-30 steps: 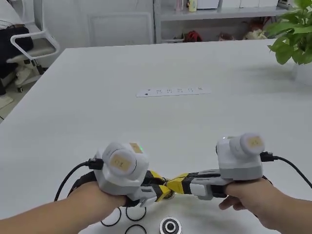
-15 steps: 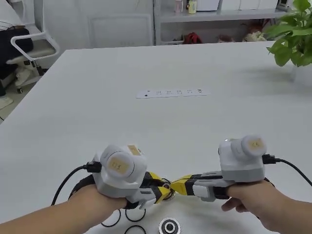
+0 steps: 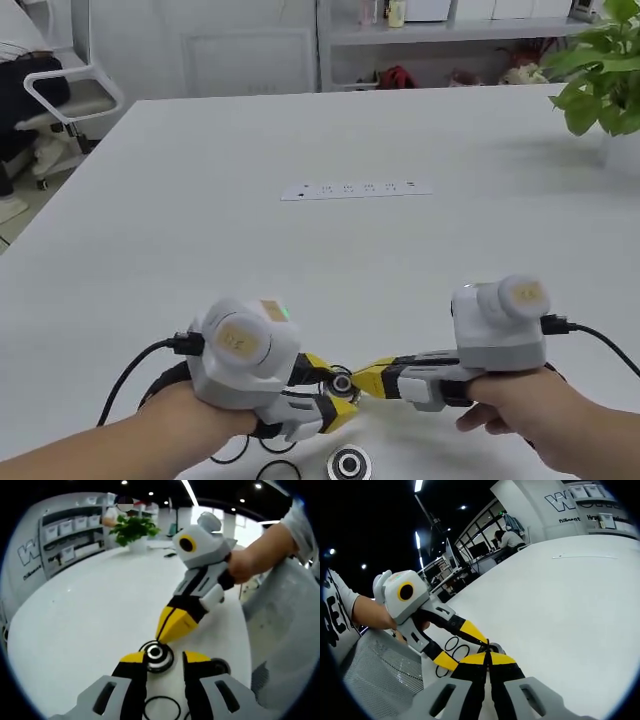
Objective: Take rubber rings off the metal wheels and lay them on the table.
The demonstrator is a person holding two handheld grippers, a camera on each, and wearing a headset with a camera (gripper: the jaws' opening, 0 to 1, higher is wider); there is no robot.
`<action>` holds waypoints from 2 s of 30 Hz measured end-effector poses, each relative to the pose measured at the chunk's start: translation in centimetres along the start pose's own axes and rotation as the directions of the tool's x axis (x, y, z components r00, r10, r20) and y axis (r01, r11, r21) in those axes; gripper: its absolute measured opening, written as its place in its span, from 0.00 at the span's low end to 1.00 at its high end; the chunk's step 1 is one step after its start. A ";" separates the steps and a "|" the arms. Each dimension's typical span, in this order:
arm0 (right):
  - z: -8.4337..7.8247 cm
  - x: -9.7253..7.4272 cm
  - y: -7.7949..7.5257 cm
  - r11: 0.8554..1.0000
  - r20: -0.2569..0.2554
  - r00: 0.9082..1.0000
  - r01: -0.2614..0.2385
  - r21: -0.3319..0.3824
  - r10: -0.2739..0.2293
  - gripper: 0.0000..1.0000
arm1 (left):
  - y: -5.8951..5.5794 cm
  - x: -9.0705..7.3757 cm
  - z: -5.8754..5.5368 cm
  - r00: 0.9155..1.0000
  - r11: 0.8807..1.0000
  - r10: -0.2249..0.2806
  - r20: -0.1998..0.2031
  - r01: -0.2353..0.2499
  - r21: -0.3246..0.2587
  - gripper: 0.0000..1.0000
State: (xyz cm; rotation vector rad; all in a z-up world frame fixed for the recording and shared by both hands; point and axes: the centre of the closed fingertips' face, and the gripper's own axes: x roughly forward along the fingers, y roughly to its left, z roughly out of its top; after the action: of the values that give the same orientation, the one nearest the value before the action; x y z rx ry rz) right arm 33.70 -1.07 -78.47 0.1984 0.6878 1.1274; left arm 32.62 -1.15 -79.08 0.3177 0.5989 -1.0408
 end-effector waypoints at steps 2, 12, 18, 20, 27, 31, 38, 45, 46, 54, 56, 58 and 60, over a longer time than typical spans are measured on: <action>0.0 0.0 0.0 1.000 0.000 1.000 -0.001 0.001 0.001 0.00 | 0.0 -0.1 0.0 1.000 1.000 0.001 0.003 -0.001 -0.002 0.29; 0.1 0.1 0.1 1.000 0.003 1.000 -0.008 0.000 0.008 0.00 | -0.2 -0.3 0.3 1.000 1.000 -0.004 0.020 0.004 -0.008 0.31; 0.3 -0.1 0.1 1.000 0.013 1.000 -0.006 0.000 0.006 0.00 | -0.4 -0.7 0.8 0.999 1.000 -0.005 0.035 0.006 -0.006 0.34; 0.4 -0.1 0.1 1.000 0.015 1.000 -0.007 0.001 0.007 0.00 | -0.4 -0.9 0.8 0.999 1.000 -0.006 0.037 0.006 -0.002 0.35; 0.8 -0.1 0.5 1.000 0.020 1.000 -0.014 -0.005 0.014 0.00 | -0.3 -2.0 1.3 0.999 1.000 0.004 0.054 -0.004 0.008 0.38; 0.9 -0.1 0.9 1.000 0.020 1.000 -0.022 -0.016 0.022 0.00 | -0.1 -2.7 1.5 0.998 1.000 0.011 0.066 -0.012 0.011 0.39; 1.1 0.1 1.4 0.999 0.019 0.999 -0.038 -0.030 0.038 0.00 | -0.1 -4.0 2.0 0.996 1.000 0.020 0.083 -0.021 0.017 0.43; 1.4 0.0 1.8 0.998 0.024 0.998 -0.050 -0.032 0.050 0.00 | 0.1 -5.4 2.7 0.994 0.999 0.033 0.105 -0.035 0.021 0.48; 1.4 0.0 1.9 0.998 0.025 0.998 -0.052 -0.033 0.052 0.00 | 0.1 -5.6 2.7 0.994 0.999 0.035 0.107 -0.038 0.022 0.49; 2.2 -0.3 2.8 0.997 0.032 0.998 -0.059 -0.043 0.061 0.00 | 0.4 -7.3 3.2 0.989 0.998 0.054 0.134 -0.056 0.013 0.52; 2.4 -0.3 3.0 0.997 0.034 0.997 -0.063 -0.048 0.064 0.00 | 0.5 -7.7 3.3 0.989 0.998 0.059 0.137 -0.061 0.012 0.53; 2.5 -0.4 3.2 0.997 0.037 0.997 -0.065 -0.051 0.067 0.00 | 0.5 -8.1 3.3 0.988 0.998 0.064 0.139 -0.066 0.014 0.54; 2.7 -0.4 3.6 0.996 0.038 0.997 -0.069 -0.056 0.071 0.00 | 0.5 -8.6 3.3 0.987 0.997 0.067 0.144 -0.070 0.017 0.55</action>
State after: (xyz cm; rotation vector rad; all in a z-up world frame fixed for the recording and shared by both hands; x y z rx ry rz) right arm 32.50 0.64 -74.51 0.1988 0.6178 1.2047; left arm 30.91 3.47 -71.26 0.2780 0.4444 -0.9950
